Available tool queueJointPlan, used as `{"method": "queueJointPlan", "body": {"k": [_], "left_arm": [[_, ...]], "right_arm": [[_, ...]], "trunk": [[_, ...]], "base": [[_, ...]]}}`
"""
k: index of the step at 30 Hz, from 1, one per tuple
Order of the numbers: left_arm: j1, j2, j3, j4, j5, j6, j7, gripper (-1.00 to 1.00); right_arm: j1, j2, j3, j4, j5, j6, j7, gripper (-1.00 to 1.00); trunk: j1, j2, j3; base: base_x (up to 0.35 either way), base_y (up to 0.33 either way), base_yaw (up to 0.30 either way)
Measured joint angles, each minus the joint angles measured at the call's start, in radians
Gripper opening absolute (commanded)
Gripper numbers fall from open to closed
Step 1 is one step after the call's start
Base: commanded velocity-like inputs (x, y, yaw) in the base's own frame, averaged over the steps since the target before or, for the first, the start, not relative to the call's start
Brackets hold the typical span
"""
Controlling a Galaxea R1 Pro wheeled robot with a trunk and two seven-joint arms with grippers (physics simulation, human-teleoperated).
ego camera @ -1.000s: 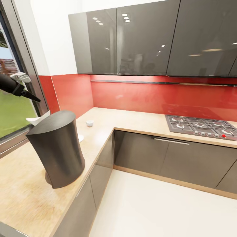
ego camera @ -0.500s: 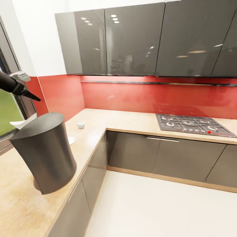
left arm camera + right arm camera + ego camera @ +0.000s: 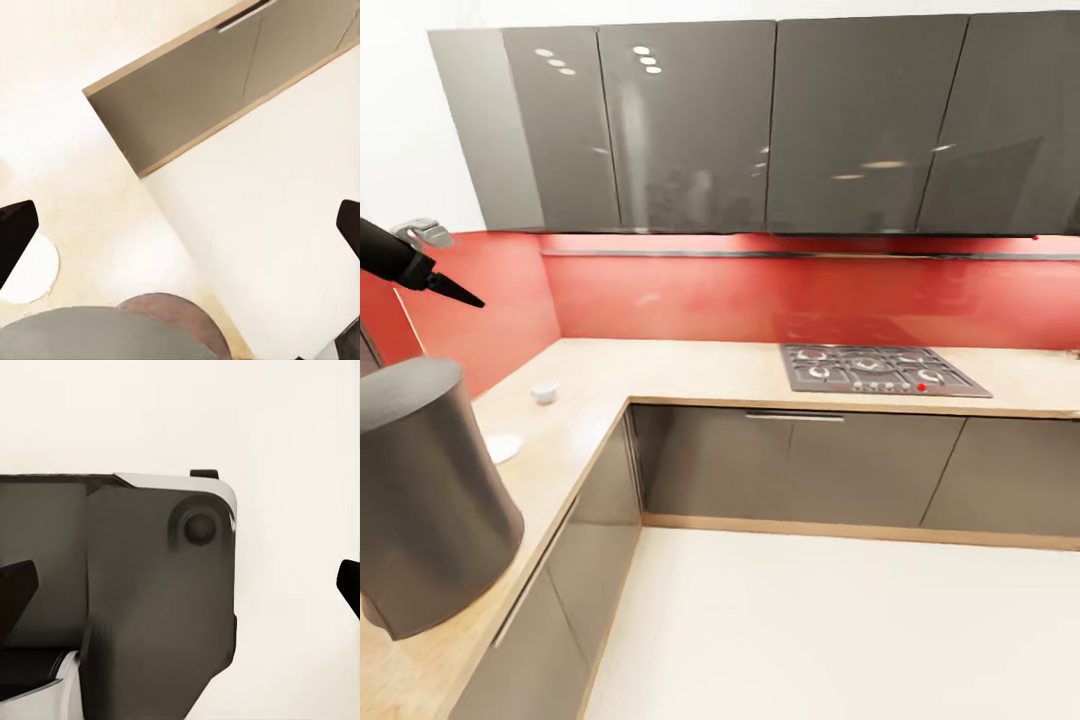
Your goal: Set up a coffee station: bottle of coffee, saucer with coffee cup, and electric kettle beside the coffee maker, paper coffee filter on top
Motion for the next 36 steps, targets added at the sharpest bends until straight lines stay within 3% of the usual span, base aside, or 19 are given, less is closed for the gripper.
{"method": "queueJointPlan", "body": {"k": [13,17,18,19,24,29,34,36], "left_arm": [[0.004,-0.008,-0.001,0.013,0.014,0.000,0.000,1.00],[0.034,-0.017,-0.001,0.020,0.093,0.000,0.000,1.00],[0.053,-0.019,-0.002,0.020,0.127,0.000,0.000,1.00],[0.111,-0.025,-0.005,0.017,0.215,0.000,0.000,1.00],[0.243,-0.066,-0.004,0.013,0.347,-0.002,0.000,1.00],[0.355,-0.111,-0.004,0.007,0.402,-0.006,0.014,1.00],[0.482,-0.194,0.002,0.004,0.452,-0.012,0.071,1.00],[0.518,-0.216,0.003,0.004,0.471,-0.013,0.094,1.00]], "right_arm": [[0.000,0.000,0.000,0.000,0.000,0.000,0.000,1.00],[0.000,0.000,0.000,0.001,0.000,0.000,0.000,1.00],[0.000,0.000,0.000,0.001,0.000,0.000,0.000,1.00],[0.000,0.000,0.000,0.001,0.000,0.000,0.000,1.00],[0.000,0.000,0.000,0.001,0.000,0.000,0.000,1.00],[0.000,0.000,0.000,0.001,0.000,0.000,0.000,1.00],[0.000,0.000,0.000,0.001,0.000,0.000,0.000,1.00],[0.000,0.000,0.000,0.001,0.000,0.000,0.000,1.00]], "trunk": [[0.000,0.000,0.007],[0.000,0.000,0.009],[0.000,0.000,0.009],[0.000,0.000,0.010],[0.000,0.000,0.012],[0.000,0.000,0.014],[0.000,0.000,0.016],[0.000,0.000,0.017]], "base": [[0.105,-0.181,-0.284],[0.010,-0.009,-0.284],[0.002,-0.002,-0.283],[0.001,-0.001,-0.282],[0.000,0.000,-0.281],[0.000,0.000,-0.277],[0.000,0.000,-0.275],[0.000,0.000,-0.272]]}}
